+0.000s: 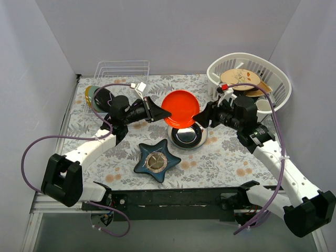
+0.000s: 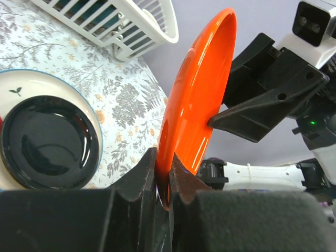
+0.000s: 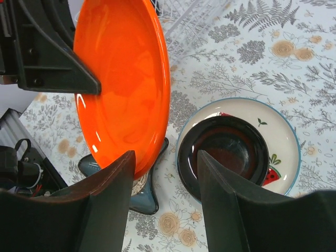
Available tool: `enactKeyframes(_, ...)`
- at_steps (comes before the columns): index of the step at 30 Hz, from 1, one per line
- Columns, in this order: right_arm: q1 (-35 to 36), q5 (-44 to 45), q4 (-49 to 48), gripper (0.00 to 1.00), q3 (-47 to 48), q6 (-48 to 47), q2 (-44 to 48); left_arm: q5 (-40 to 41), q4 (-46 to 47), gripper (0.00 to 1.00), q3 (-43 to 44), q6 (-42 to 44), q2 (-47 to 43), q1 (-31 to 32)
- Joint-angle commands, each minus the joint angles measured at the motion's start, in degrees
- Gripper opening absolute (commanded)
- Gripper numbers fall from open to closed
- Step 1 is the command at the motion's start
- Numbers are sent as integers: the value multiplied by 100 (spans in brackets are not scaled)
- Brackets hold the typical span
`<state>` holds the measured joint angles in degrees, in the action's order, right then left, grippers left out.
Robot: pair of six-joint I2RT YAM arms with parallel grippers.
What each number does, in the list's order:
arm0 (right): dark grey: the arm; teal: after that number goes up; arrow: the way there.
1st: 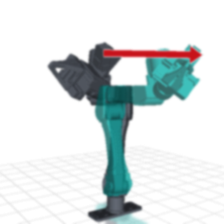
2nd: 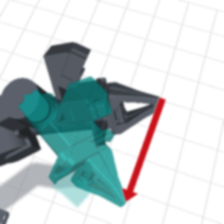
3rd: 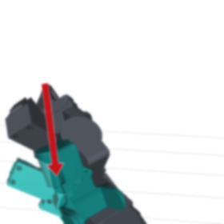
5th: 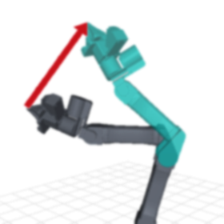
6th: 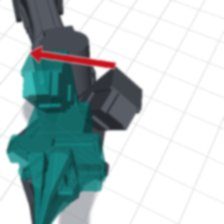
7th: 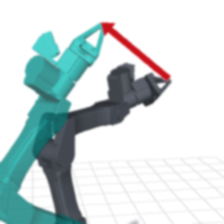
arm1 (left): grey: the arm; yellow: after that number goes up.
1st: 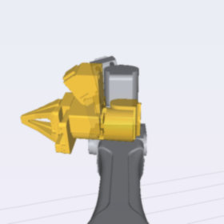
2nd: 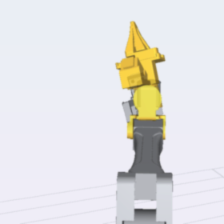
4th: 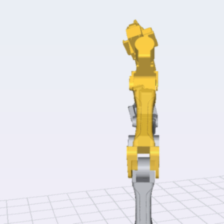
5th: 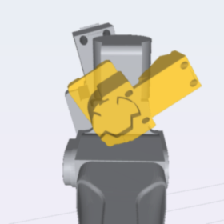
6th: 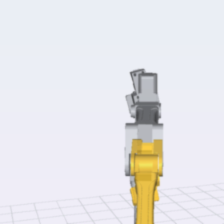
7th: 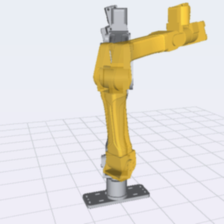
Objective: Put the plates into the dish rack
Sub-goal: Insert the plate into the dish rack.
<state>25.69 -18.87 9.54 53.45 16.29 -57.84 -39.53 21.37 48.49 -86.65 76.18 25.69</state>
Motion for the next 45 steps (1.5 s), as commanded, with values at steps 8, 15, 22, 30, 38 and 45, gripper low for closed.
enactKeyframes(8,-20,-767,-830,57,-221,190,45,-1162,1660,0,-498,-1003,-104,-47)
enactKeyframes(15,-20,-1109,-1261,28,-274,401,-121,-1233,1415,0,-507,-818,-262,-38)
enactKeyframes(22,-20,-1259,-1437,1,-414,489,-96,-1277,1502,0,-586,-827,-288,-38)
enactKeyframes(30,-20,-1163,-1341,1,-415,471,28,-1250,1827,58,-692,-985,-306,-38)
enactKeyframes(38,-20,-338,-806,1,-274,226,273,-1031,985,82,-288,-521,-569,-38)
enactKeyframes(45,-20,797,73,1,156,-362,511,593,-1692,86,828,797,-684,-38)
